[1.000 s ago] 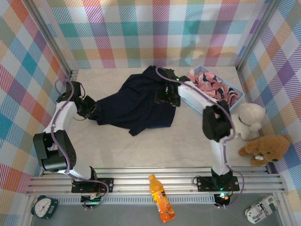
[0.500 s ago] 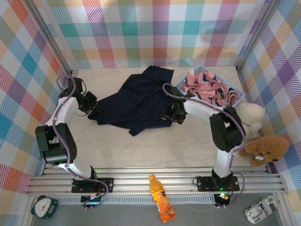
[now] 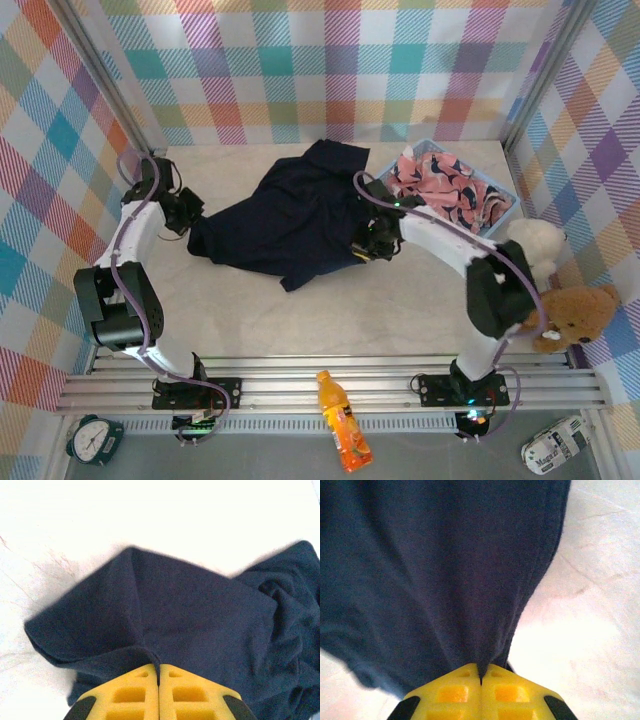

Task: Fold and stack the mixed laundry pile

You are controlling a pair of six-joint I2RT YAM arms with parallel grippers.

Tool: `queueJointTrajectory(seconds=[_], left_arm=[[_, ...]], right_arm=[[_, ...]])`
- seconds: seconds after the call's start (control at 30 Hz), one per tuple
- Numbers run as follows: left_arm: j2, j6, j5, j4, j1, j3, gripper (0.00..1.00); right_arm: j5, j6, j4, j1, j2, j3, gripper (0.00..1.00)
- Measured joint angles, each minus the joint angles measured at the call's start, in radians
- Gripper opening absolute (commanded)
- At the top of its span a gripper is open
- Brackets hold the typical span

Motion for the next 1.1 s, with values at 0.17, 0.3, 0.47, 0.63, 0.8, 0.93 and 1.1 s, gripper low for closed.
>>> queueJointTrajectory(seconds=[0.17,0.3,0.47,0.63,0.8,0.93,1.1], left_arm=[[0.010,0.018,-0.020,-0.003,0.000,0.130,0.00],[0.045,0.011,-0.013,0.019,0.000,0.147,0.00],[0.098,0.004,-0.013,0.015,-0.001,0.106,0.00],[0.097,0.009,-0.016,0.013,-0.002,0.068,0.00],[0.097,0.011,-0.011,0.016,-0.002,0.053,0.00],[0.097,0.011,-0.003,0.015,-0.002,0.039,0.00],[0.097,0.011,0.014,0.014,-0.003,0.013,0.00]], right_arm=[[-0.027,-0.028,-0.063,-0.090,-0.004,0.182,0.00],[-0.031,-0.065,-0.060,-0.155,0.249,0.471,0.66],[0.005,-0.138,-0.132,-0.167,0.733,1.094,0.73],[0.066,-0.220,-0.201,-0.134,0.672,0.879,0.77],[0.090,-0.228,-0.127,-0.109,0.311,0.336,0.77],[0.108,-0.209,-0.094,-0.124,0.145,0.151,0.74],[0.145,-0.186,-0.050,-0.136,0.188,0.067,0.65]])
